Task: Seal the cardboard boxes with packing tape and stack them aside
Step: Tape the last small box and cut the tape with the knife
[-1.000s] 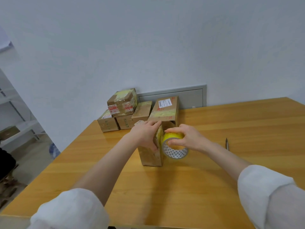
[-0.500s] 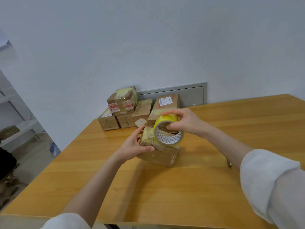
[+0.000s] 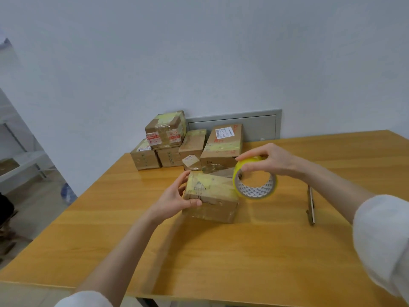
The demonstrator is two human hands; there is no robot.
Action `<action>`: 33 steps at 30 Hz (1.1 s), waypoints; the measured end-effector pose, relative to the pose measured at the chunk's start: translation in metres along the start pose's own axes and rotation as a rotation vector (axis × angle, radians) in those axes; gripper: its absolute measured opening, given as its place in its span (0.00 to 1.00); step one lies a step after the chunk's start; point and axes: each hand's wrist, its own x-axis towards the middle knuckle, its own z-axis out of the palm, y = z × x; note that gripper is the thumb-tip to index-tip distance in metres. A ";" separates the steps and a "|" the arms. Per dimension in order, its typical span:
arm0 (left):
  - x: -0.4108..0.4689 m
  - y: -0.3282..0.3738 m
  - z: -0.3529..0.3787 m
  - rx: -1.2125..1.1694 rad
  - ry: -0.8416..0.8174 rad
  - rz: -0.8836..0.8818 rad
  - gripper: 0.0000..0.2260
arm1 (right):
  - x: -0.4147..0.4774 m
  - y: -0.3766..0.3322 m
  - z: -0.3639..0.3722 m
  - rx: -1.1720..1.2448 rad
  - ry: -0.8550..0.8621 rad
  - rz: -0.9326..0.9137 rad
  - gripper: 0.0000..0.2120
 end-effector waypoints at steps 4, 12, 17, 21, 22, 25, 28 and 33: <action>-0.004 0.001 0.000 -0.009 0.000 -0.020 0.50 | 0.001 0.000 -0.001 -0.010 -0.013 0.007 0.15; -0.011 -0.016 -0.006 -0.042 -0.028 -0.062 0.41 | -0.006 0.016 0.015 -0.281 -0.179 0.071 0.15; -0.009 -0.015 -0.007 -0.031 -0.040 -0.083 0.42 | -0.008 0.022 0.023 -0.146 -0.140 0.095 0.15; -0.011 -0.010 -0.008 0.005 -0.039 -0.136 0.46 | -0.006 0.022 0.032 -0.155 -0.148 0.138 0.16; -0.013 -0.007 -0.007 0.029 -0.040 -0.151 0.46 | -0.005 0.022 0.035 -0.170 -0.157 0.144 0.17; -0.019 0.004 -0.001 0.387 0.045 -0.084 0.46 | -0.004 0.020 0.041 -0.208 -0.152 0.158 0.17; -0.018 0.014 0.016 0.945 0.147 0.086 0.45 | -0.001 0.017 0.047 -0.254 -0.152 0.162 0.17; -0.008 0.021 0.053 1.199 0.147 -0.036 0.41 | 0.001 0.015 0.057 -0.347 -0.132 0.171 0.20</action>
